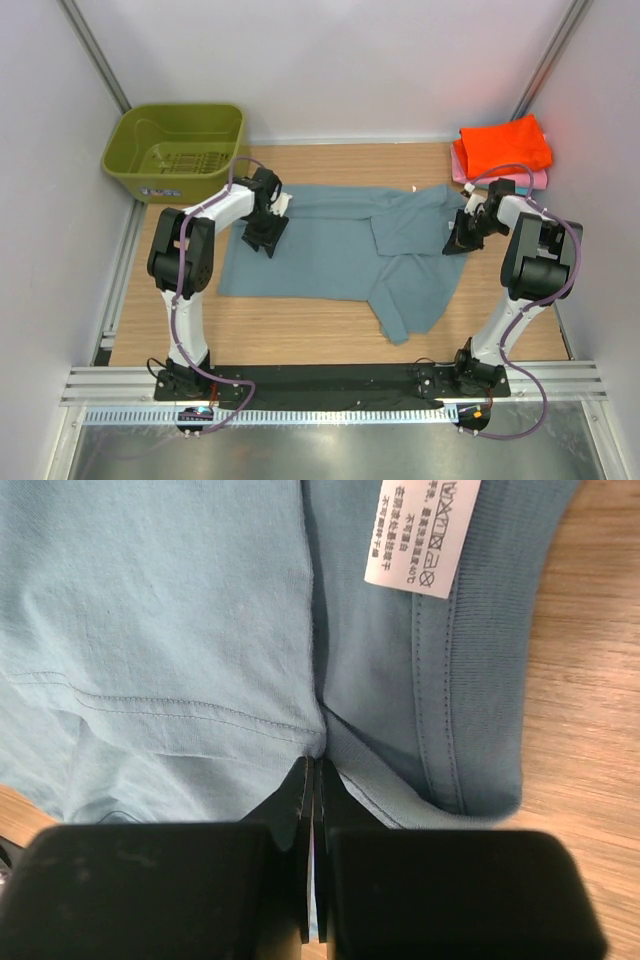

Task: Fold and stack the t-shirts
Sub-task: Fold the tshirt

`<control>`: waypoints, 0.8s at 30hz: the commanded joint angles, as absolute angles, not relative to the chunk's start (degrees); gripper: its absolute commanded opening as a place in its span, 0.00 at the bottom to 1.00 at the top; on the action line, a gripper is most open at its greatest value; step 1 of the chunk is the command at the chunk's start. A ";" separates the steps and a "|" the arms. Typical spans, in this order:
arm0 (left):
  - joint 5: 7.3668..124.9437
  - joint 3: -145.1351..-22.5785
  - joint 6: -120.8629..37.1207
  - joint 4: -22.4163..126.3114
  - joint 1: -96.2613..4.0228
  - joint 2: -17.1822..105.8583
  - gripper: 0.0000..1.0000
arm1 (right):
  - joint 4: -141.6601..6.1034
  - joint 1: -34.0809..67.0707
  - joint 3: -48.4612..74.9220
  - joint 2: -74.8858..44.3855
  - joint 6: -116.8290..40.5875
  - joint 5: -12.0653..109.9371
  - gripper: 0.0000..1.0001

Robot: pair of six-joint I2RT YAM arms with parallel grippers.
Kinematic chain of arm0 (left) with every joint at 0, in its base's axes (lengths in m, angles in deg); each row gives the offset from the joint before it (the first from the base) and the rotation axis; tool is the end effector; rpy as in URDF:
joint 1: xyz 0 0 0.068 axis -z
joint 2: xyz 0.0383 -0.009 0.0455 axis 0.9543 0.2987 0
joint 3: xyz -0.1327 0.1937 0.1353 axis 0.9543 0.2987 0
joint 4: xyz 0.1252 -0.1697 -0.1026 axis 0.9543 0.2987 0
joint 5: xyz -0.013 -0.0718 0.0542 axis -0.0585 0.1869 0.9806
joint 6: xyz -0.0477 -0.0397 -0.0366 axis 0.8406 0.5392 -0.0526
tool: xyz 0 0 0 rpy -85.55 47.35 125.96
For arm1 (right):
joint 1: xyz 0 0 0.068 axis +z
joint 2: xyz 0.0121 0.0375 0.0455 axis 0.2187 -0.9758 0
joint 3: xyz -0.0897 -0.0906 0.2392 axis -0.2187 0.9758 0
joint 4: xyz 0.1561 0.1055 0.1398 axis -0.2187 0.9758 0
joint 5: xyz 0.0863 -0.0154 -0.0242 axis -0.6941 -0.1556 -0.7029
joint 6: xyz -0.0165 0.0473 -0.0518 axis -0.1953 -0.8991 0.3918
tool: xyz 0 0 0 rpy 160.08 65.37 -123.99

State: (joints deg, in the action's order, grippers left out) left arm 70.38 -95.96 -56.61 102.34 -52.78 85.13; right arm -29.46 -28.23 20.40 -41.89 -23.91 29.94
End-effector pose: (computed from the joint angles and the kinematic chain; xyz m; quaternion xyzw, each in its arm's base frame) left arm 0.3499 -0.1307 0.1539 0.2014 0.9752 -0.0470 0.0793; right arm 0.3262 -0.0632 0.1484 0.0455 0.9671 0.2045 0.1439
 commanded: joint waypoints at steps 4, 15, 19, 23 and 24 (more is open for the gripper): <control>70.11 -97.29 -56.44 102.04 -52.32 85.30 0.49 | -25.24 -28.36 19.25 -35.09 -22.69 28.02 0.01; 69.23 -98.00 -55.91 101.78 -52.23 85.92 0.48 | -23.72 -28.36 29.01 -25.31 -26.03 25.55 0.01; 69.23 -97.91 -55.91 101.69 -52.05 85.65 0.48 | -24.34 -28.45 29.89 -25.66 -26.30 26.78 0.21; 69.23 -97.91 -56.09 101.86 -51.79 84.69 0.48 | -23.46 -28.45 26.82 -26.37 -24.81 28.01 0.41; 68.88 -98.17 -56.35 102.39 -51.79 84.25 0.48 | -23.29 -28.45 25.77 -26.11 -24.37 28.27 0.42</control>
